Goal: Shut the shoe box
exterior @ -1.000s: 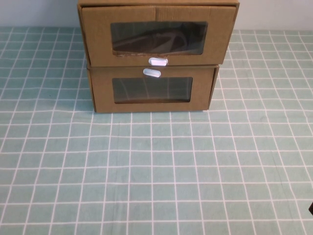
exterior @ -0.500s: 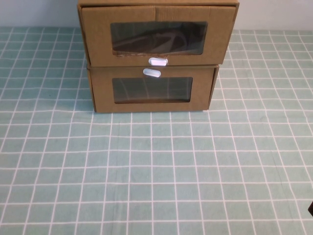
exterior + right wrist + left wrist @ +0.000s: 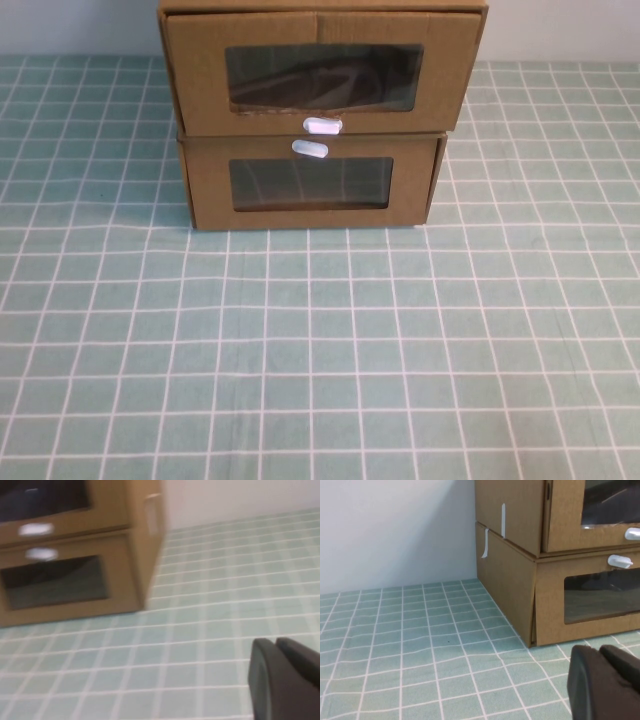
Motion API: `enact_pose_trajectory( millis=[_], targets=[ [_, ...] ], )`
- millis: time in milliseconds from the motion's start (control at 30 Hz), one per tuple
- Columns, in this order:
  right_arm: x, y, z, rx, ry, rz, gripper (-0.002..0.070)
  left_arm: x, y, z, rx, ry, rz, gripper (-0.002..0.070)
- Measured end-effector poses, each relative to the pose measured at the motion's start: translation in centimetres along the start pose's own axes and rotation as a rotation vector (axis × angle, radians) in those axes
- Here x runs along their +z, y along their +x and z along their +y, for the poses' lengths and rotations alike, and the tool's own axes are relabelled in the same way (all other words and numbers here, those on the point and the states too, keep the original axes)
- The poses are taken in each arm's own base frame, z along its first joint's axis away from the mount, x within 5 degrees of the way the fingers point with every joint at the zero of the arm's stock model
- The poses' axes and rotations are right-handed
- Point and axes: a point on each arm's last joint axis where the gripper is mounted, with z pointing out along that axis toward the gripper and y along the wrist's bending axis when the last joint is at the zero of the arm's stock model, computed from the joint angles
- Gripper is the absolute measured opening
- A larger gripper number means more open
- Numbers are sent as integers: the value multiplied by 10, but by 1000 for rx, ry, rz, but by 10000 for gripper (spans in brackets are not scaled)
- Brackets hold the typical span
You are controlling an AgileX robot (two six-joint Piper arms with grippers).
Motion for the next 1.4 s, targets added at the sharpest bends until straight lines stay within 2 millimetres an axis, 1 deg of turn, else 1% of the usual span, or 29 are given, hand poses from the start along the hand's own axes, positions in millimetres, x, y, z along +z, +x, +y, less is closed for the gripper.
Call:
enact_pose_trajectory(
  millis=[100, 200, 300, 467, 633, 1333, 1400],
  targets=[
    [-4, 3, -9, 19, 137, -22, -11, 0, 0, 0, 0, 0, 0, -5],
    [-6, 16, -15, 28, 209, -48, -11, 0, 0, 0, 0, 0, 0, -5],
    [-5, 32, -18, 23, 231, -49, -11, 0, 0, 0, 0, 0, 0, -5],
    [-4, 37, -20, -46, 240, -28, -11, 0, 0, 0, 0, 0, 0, -5],
    [-5, 49, -21, -74, 250, 111, -11, 0, 0, 0, -2, 0, 0, -5],
    [-5, 50, -21, -72, 248, 121, -11, 0, 0, 0, -2, 0, 0, -5],
    [-5, 50, -21, -72, 248, 121, -11, 0, 0, 0, 25, 0, 0, -5]
  ],
)
